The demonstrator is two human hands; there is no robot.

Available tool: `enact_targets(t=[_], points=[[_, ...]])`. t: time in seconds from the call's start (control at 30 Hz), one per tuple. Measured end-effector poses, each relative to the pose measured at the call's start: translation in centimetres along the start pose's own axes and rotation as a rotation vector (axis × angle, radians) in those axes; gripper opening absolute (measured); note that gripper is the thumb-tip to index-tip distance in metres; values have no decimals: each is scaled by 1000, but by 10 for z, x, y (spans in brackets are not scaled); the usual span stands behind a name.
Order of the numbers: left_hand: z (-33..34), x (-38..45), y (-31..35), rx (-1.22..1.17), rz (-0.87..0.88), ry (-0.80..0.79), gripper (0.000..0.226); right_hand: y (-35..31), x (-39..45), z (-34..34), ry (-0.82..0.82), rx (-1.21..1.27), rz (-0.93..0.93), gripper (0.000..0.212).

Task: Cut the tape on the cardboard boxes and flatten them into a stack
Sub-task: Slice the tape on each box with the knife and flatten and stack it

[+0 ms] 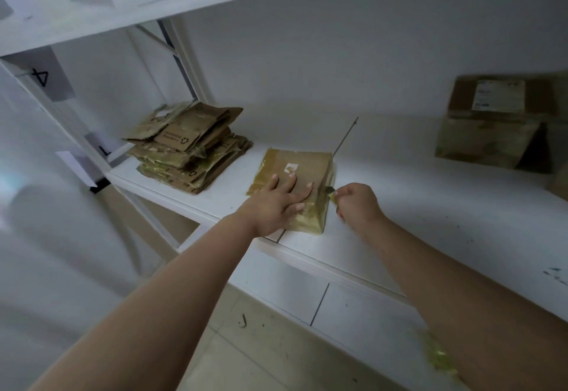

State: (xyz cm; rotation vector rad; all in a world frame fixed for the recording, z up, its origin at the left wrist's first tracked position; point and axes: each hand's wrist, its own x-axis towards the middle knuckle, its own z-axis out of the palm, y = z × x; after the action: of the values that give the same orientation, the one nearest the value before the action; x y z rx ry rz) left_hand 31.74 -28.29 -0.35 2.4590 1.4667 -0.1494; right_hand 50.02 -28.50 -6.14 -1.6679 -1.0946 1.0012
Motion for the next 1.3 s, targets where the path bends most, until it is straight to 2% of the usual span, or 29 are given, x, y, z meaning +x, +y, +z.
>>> enact_targets(t=[0.17, 0.37, 0.57, 0.73, 0.87, 1.0, 1.17, 1.3], points=[[8, 3, 1, -9, 1, 56, 47, 17, -10, -2, -1, 27, -43, 19], [10, 3, 5, -24, -12, 86, 47, 16, -36, -10, -91, 65, -39, 24], [10, 1, 8, 4, -30, 95, 47, 22, -58, -20, -157, 21, -27, 20], [11, -2, 13, -1, -44, 98, 48, 29, -60, -9, -78, -17, -79, 11], [10, -4, 15, -29, -66, 94, 47, 34, -61, 8, 14, 27, -53, 16], [9, -3, 16, -34, -81, 88, 47, 26, -56, -2, 52, 65, -19, 17], [10, -1, 15, -29, -95, 83, 47, 18, -49, -14, 31, 135, 45, 15], [7, -2, 14, 0, -84, 44, 48, 8, -46, -30, -70, 160, 134, 14]])
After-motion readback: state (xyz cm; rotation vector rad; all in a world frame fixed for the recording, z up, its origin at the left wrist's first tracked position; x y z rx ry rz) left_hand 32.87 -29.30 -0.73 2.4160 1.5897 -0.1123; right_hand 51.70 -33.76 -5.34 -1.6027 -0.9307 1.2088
